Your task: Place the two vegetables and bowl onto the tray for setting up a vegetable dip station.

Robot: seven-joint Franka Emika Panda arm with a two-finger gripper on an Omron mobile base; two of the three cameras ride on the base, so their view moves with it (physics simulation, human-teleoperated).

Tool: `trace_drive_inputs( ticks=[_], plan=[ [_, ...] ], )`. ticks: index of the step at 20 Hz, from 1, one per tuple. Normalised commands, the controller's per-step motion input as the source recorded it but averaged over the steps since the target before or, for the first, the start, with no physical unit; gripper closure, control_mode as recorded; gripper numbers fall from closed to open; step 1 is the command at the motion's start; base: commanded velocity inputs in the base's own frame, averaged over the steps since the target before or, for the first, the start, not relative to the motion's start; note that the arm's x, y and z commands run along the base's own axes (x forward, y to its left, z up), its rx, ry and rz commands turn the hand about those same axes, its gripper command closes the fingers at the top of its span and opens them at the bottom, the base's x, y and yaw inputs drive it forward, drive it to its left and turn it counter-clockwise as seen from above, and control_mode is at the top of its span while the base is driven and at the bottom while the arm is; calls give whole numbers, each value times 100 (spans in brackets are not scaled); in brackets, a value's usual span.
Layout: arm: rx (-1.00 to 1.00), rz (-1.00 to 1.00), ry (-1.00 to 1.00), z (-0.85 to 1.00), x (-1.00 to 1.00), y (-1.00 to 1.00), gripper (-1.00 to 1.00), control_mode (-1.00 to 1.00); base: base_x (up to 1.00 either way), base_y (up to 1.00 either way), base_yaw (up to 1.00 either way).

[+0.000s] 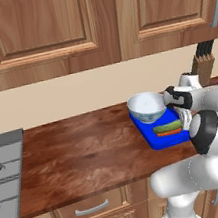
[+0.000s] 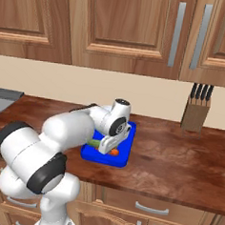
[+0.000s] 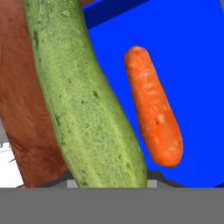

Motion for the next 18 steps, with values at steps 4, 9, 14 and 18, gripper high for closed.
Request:
trace_drive_inputs(
  ticks=[4,9,14,18],
  plan=[
    [0,0,6,-18,16,0,100,-100,0,0,0],
    [0,1,7,-18,21,-1,100,-100,0,0,0],
    [0,4,8,-18,22,-7,100,-100,0,0,0],
    [0,5,7,-19,20,-15,100,-100,0,0,0]
  ],
)
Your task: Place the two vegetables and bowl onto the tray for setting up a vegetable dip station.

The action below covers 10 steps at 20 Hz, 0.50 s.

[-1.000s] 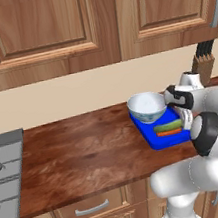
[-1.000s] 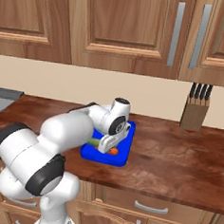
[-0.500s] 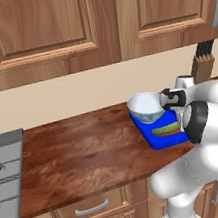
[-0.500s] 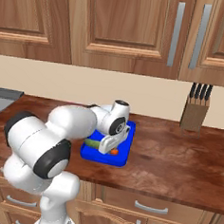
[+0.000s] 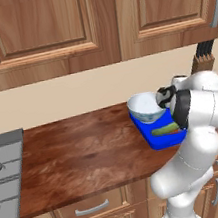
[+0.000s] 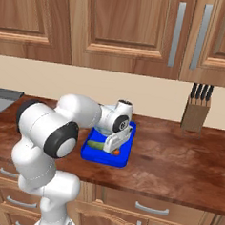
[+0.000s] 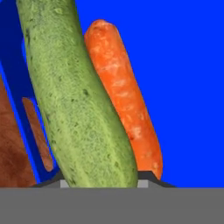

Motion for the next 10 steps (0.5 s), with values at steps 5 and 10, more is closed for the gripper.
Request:
trace_drive_inputs(
  ticks=[5,10],
  plan=[
    [0,6,3,-19,10,-10,100,-100,0,0,0],
    [0,5,0,-19,-11,0,100,-100,0,0,0]
  ],
)
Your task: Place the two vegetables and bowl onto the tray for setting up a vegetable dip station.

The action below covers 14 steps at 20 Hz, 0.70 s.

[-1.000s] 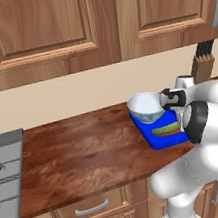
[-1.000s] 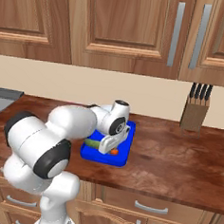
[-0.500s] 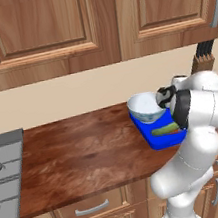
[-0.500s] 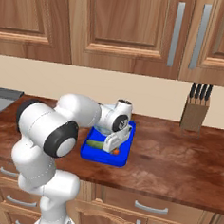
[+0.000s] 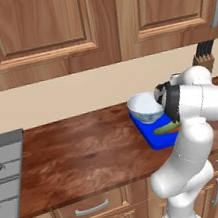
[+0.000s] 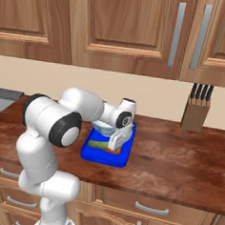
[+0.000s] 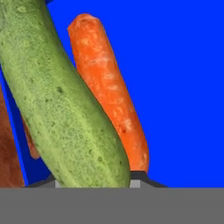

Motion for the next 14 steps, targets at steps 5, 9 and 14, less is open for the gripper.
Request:
trace_drive_inputs(
  ticks=[5,9,14],
  plan=[
    [0,1,-3,-19,-27,0,100,-100,0,0,0],
    [0,0,0,-20,-20,0,100,-100,0,0,0],
    [0,0,0,-21,-13,7,100,-100,0,0,0]
  ],
)
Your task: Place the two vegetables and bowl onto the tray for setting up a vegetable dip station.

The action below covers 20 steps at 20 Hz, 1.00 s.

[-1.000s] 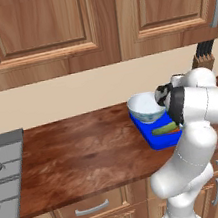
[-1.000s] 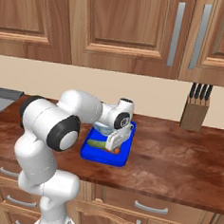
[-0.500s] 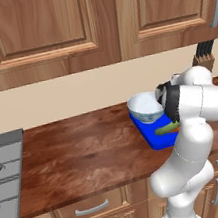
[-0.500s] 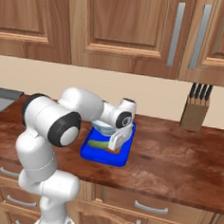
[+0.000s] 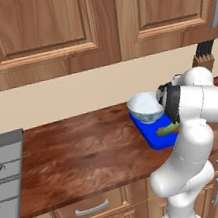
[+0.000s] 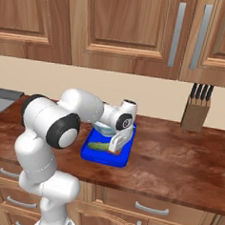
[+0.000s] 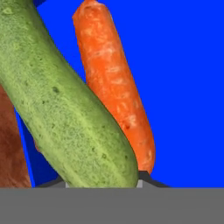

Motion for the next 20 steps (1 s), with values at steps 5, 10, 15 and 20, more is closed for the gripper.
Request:
trace_drive_inputs(
  ticks=[5,10,15,20],
  plan=[
    [0,0,0,-24,-10,9,-100,-100,0,0,0],
    [0,0,0,-21,-15,4,-100,-100,0,0,0],
    [0,0,0,-19,-19,0,-100,-100,0,0,0],
    [0,0,2,-15,-12,0,-100,-100,0,0,0]
  ],
)
